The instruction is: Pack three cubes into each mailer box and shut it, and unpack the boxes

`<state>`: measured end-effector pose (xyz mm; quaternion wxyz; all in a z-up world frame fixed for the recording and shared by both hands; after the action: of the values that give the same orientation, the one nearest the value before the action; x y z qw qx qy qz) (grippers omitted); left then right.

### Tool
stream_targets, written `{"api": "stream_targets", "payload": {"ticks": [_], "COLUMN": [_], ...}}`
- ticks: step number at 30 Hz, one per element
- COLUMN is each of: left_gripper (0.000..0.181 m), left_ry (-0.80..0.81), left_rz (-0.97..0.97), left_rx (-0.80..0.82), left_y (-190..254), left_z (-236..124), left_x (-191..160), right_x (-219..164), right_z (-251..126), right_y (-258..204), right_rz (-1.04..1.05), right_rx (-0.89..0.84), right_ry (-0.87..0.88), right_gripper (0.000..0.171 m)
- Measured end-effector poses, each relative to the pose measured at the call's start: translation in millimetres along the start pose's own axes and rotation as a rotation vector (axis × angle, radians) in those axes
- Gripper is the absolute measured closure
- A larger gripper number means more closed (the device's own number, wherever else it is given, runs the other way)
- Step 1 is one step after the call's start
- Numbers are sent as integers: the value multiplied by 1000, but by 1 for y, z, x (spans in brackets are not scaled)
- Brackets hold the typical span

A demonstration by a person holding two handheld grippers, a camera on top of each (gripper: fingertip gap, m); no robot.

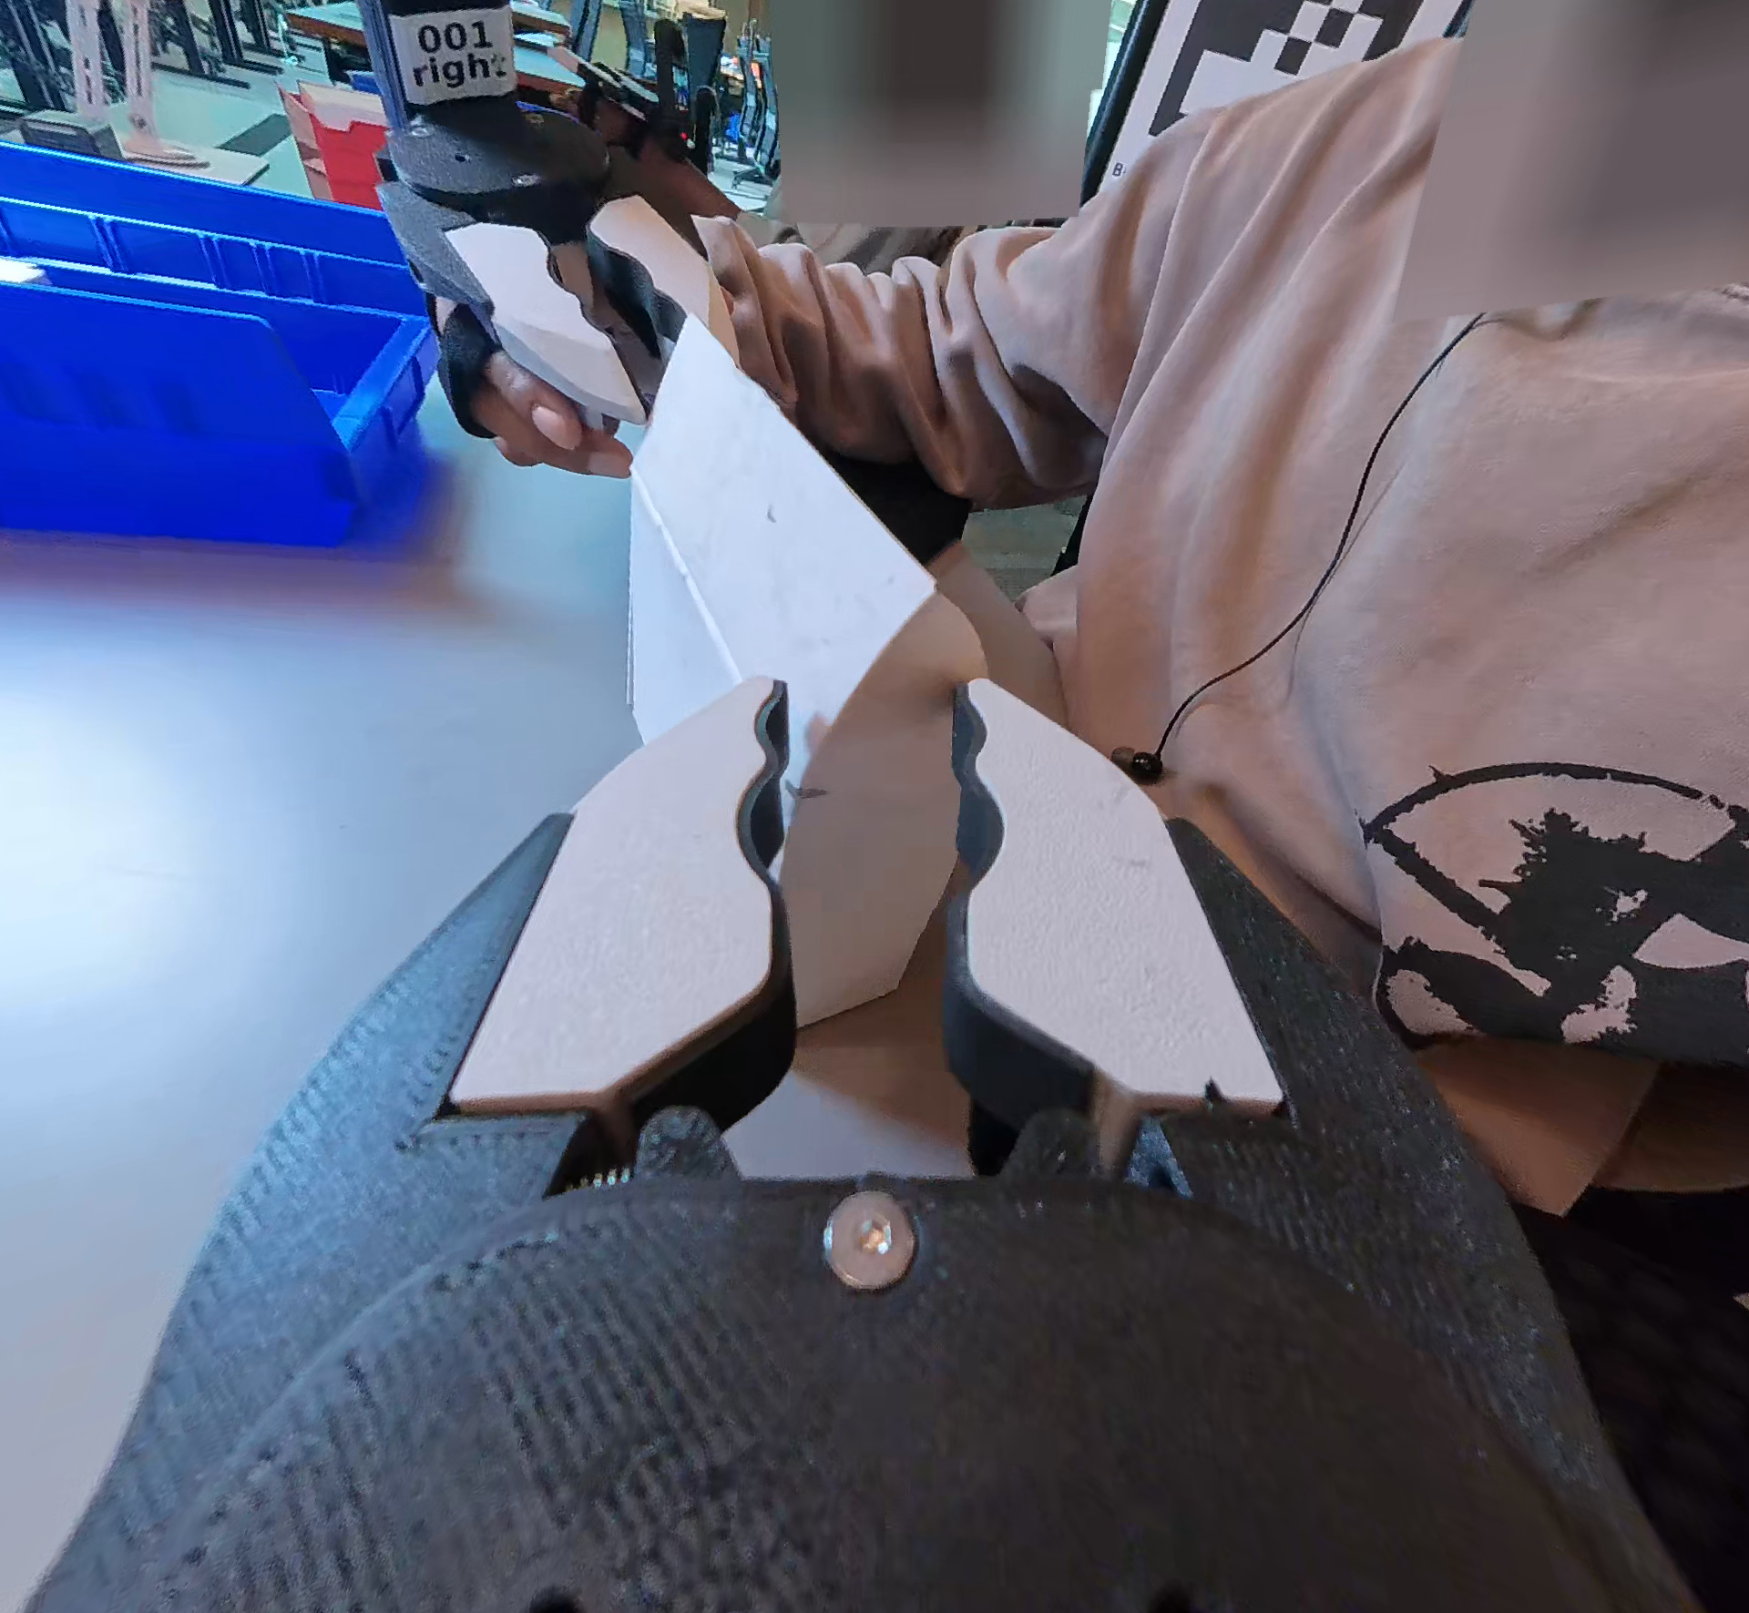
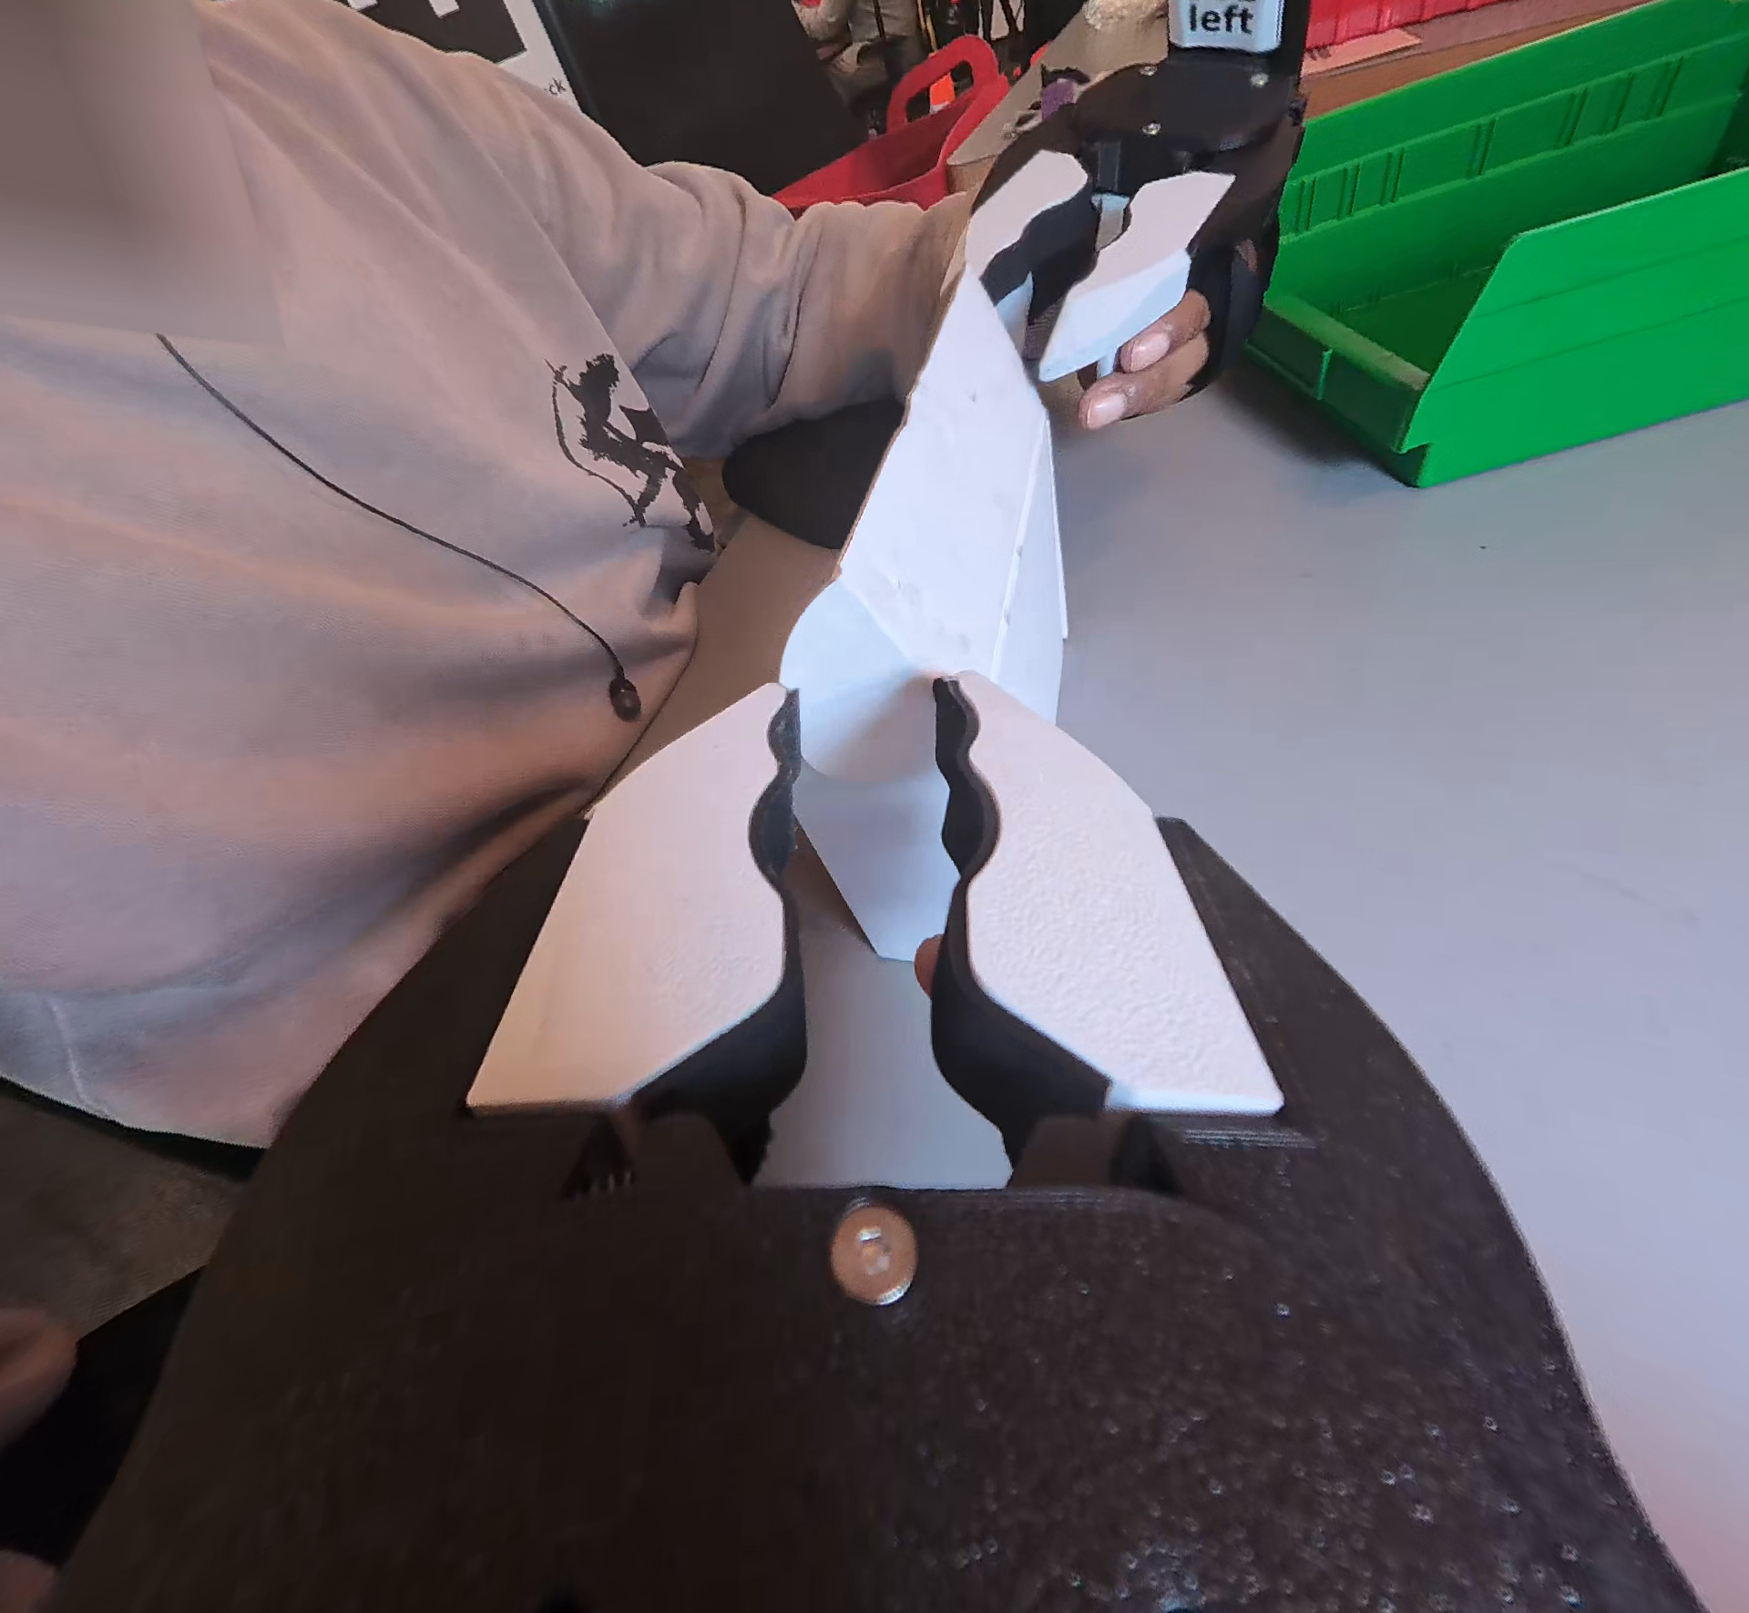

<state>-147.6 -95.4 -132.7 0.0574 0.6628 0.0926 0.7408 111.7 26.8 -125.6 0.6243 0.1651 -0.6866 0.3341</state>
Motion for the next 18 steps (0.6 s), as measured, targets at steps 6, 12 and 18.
{"api": "stream_targets", "payload": {"ticks": [6,12,18], "left_gripper": [137,136,136], "left_ry": [-29,-7,-17], "left_rz": [11,-38,-45], "left_rx": [-23,-56,-80], "left_y": [5,5,8], "left_z": [4,0,-1], "left_x": [0,-1,1], "right_x": [-1,1,2], "right_z": [7,7,-1], "right_y": [2,8,23], "right_rz": [11,15,18], "right_rx": [48,78,93], "right_ry": [-1,-18,-57], "right_gripper": [131,132,133]}}
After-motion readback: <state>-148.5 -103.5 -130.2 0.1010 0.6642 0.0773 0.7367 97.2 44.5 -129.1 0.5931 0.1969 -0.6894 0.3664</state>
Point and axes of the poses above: each gripper's, where its closed fingertips meet, z out along the fingers, x out of its top, y = z × x across the jaws, the point moved 8 cm from there along -z, back along the fingers, and after that the axes turned 14 degrees about y, right-handed, at the moved point
